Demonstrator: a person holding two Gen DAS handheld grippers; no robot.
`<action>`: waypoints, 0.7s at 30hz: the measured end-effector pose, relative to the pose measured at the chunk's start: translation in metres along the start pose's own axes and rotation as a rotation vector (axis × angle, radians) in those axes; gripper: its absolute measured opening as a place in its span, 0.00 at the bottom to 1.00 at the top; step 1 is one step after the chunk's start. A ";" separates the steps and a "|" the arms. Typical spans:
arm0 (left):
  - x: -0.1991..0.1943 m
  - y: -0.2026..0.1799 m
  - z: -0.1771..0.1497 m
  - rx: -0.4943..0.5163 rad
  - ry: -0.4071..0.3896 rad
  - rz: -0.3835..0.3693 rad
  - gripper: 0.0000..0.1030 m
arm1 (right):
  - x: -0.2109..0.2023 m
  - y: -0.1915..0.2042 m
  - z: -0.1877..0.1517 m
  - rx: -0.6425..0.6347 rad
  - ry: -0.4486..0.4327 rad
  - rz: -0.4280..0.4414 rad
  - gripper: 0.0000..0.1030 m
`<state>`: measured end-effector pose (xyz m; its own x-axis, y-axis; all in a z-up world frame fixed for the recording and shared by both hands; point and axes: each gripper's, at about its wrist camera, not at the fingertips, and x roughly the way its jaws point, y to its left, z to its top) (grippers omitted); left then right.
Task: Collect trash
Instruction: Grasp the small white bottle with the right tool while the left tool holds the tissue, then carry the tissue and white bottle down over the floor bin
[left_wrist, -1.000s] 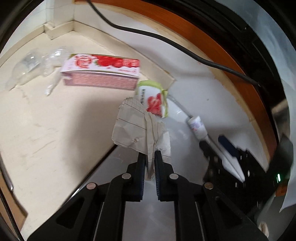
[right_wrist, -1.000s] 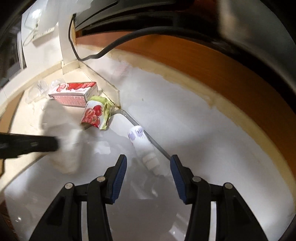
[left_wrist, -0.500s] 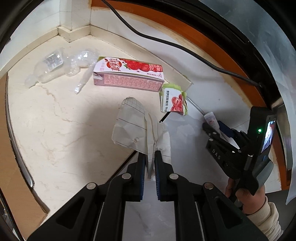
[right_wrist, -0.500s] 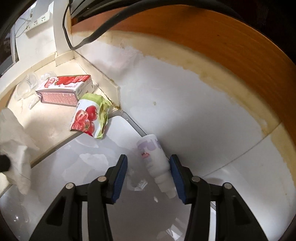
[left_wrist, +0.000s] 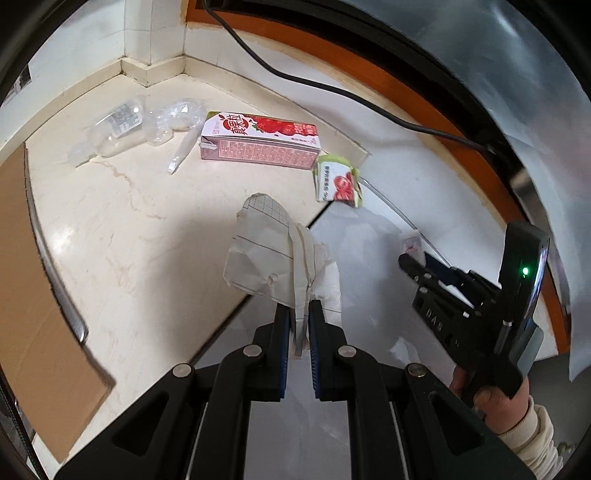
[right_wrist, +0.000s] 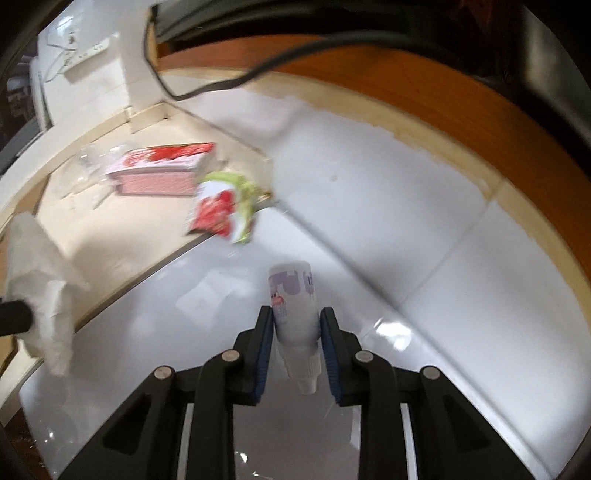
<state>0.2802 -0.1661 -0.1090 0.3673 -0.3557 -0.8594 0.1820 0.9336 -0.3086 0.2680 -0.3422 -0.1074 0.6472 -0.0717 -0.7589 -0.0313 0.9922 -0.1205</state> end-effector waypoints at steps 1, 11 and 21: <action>-0.006 0.000 -0.005 0.001 0.002 -0.011 0.07 | -0.010 0.004 -0.006 0.008 0.000 0.013 0.25; -0.073 0.001 -0.069 0.070 0.004 -0.078 0.07 | -0.091 0.047 -0.052 0.085 -0.007 0.078 0.24; -0.139 0.025 -0.155 0.140 0.015 -0.104 0.07 | -0.188 0.105 -0.116 0.101 -0.036 0.083 0.25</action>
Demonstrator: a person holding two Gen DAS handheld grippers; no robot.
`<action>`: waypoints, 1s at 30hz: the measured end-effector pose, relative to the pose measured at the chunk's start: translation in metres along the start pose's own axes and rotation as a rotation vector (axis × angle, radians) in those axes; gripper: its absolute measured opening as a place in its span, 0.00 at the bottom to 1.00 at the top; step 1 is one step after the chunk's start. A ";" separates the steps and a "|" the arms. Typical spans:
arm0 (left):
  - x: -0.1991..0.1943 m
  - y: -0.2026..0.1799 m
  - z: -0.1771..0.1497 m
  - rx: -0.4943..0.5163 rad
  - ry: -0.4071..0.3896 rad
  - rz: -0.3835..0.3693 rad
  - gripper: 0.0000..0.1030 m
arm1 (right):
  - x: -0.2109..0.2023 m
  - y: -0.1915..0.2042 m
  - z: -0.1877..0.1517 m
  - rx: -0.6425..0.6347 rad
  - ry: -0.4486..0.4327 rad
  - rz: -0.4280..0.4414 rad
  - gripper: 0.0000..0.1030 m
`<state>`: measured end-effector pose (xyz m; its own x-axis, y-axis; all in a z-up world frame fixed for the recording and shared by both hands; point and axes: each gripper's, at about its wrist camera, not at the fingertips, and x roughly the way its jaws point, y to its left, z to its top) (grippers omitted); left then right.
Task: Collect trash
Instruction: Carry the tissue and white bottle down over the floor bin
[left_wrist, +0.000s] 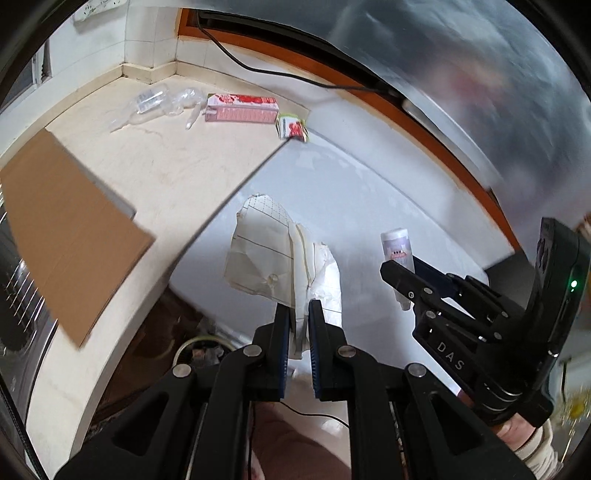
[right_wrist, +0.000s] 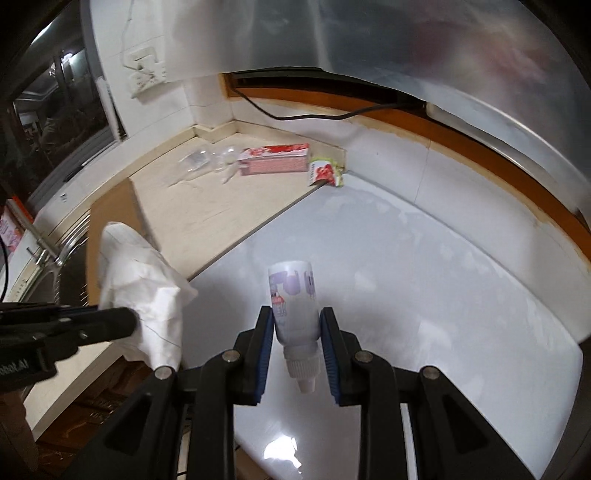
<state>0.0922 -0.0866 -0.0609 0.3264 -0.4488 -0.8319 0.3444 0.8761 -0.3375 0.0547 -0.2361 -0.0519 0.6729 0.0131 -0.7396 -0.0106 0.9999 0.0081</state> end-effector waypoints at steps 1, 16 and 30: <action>-0.005 0.001 -0.008 0.008 0.001 -0.001 0.07 | -0.005 0.006 -0.006 0.001 0.001 0.001 0.25; -0.043 0.042 -0.127 0.074 0.072 0.025 0.07 | -0.041 0.093 -0.112 0.006 0.053 0.051 0.25; 0.071 0.108 -0.198 0.037 0.186 0.219 0.08 | 0.076 0.114 -0.203 0.047 0.307 0.122 0.25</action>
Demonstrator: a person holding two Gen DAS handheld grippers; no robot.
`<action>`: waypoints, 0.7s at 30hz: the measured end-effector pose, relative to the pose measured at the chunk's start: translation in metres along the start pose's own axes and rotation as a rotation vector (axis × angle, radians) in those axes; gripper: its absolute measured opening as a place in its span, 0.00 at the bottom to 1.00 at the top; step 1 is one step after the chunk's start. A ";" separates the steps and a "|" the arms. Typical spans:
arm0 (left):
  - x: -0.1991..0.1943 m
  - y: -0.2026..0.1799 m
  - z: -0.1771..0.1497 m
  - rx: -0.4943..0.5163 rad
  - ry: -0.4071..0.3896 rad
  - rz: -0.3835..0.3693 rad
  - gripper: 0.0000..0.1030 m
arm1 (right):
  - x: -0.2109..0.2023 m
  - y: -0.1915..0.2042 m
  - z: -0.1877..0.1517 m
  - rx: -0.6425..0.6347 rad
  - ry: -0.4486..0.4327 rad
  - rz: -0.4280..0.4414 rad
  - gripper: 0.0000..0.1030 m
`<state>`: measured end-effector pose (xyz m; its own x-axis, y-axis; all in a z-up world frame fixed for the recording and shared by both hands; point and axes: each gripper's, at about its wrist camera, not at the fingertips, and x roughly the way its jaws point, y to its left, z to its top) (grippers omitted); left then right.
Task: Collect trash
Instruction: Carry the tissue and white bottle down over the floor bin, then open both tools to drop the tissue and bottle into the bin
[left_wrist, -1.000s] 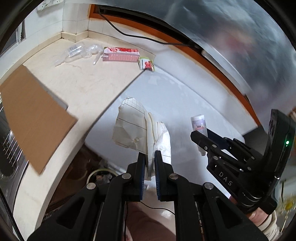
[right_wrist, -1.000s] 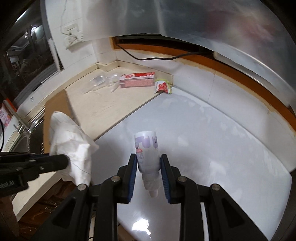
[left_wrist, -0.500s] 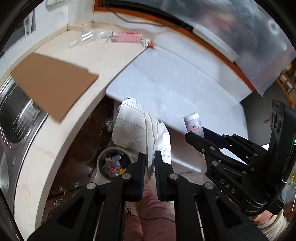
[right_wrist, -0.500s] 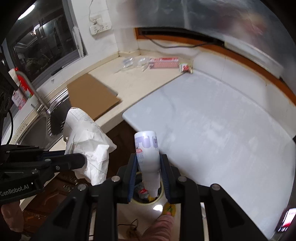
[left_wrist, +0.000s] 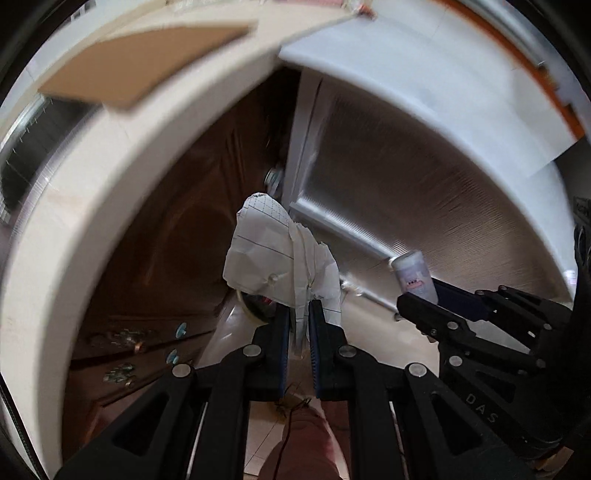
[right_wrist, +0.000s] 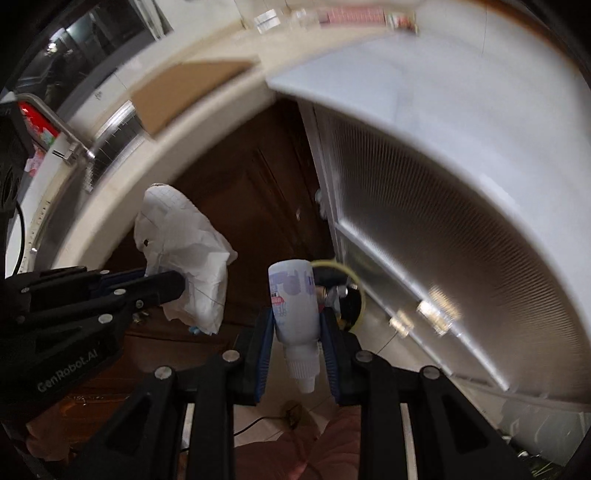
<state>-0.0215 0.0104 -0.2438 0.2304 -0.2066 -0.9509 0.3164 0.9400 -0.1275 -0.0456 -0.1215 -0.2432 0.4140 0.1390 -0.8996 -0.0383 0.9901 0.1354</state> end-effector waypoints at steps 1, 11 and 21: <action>0.017 0.003 -0.002 -0.007 0.009 0.006 0.08 | 0.012 -0.003 -0.002 -0.004 0.006 0.001 0.25; 0.202 0.033 -0.022 -0.021 0.076 0.091 0.10 | 0.198 -0.051 -0.019 -0.010 0.086 0.024 0.25; 0.320 0.056 -0.028 -0.059 0.105 0.107 0.53 | 0.330 -0.075 -0.024 -0.039 0.094 -0.014 0.35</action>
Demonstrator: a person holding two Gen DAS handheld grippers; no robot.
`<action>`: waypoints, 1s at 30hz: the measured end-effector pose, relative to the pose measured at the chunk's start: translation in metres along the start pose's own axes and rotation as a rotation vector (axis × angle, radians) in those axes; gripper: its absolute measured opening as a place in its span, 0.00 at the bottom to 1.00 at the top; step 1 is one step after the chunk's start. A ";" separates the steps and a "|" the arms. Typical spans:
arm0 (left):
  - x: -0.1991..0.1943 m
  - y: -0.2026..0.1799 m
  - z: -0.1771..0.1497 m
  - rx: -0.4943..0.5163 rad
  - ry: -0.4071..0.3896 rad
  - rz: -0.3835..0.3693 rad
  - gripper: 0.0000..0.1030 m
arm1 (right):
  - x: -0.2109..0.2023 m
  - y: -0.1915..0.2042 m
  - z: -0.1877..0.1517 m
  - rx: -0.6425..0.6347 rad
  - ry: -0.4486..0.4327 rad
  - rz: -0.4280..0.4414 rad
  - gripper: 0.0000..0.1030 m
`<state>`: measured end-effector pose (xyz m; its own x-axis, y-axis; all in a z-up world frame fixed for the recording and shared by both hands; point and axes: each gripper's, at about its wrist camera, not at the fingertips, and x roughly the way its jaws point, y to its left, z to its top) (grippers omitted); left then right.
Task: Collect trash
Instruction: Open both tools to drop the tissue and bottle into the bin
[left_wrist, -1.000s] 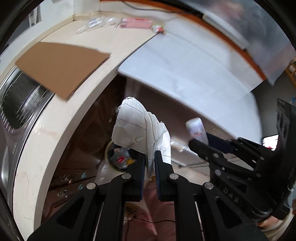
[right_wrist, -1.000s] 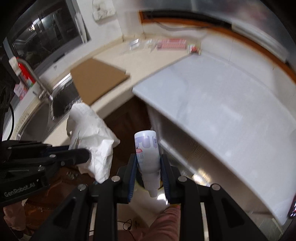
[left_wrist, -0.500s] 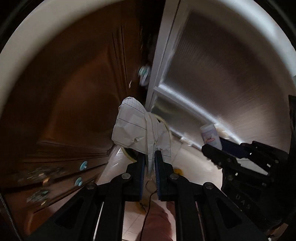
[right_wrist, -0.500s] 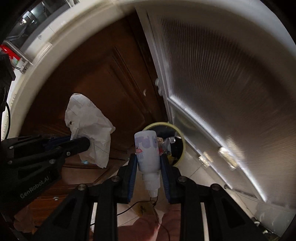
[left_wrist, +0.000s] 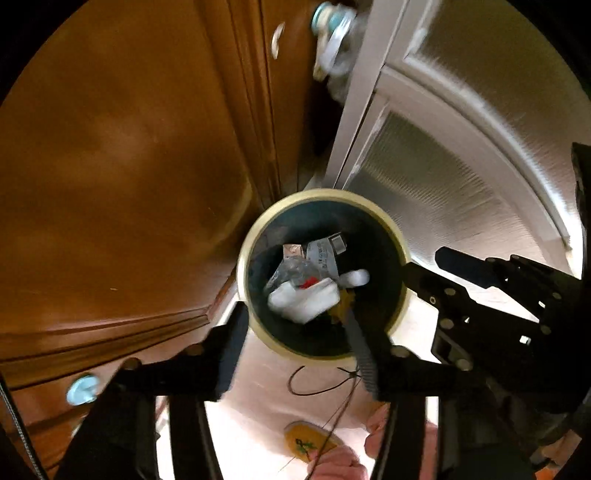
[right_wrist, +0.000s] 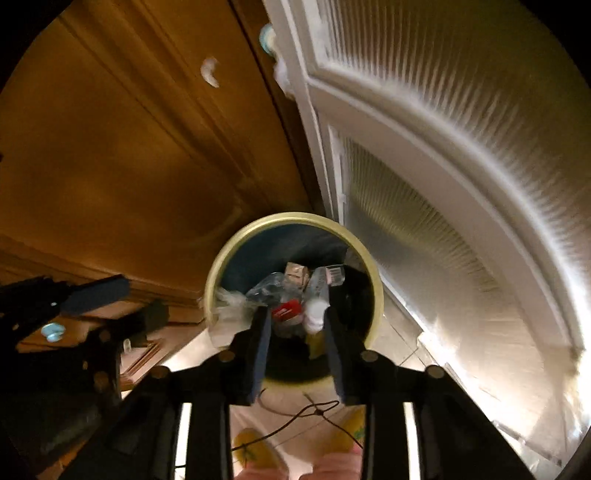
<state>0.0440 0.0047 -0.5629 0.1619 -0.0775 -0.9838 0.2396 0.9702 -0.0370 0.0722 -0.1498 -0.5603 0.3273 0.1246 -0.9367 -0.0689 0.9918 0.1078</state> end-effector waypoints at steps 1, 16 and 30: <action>0.005 0.001 -0.001 -0.006 0.004 -0.001 0.53 | 0.007 -0.003 -0.001 0.013 0.002 0.001 0.36; 0.006 -0.006 -0.005 -0.016 -0.028 0.062 0.53 | 0.013 -0.023 -0.020 0.035 0.028 0.008 0.36; -0.101 -0.021 -0.006 -0.028 -0.053 0.056 0.53 | -0.090 -0.005 -0.020 0.098 -0.007 0.040 0.36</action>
<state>0.0167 -0.0065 -0.4636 0.2252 -0.0339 -0.9737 0.2019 0.9793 0.0126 0.0247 -0.1669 -0.4834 0.3330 0.1641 -0.9285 0.0106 0.9840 0.1776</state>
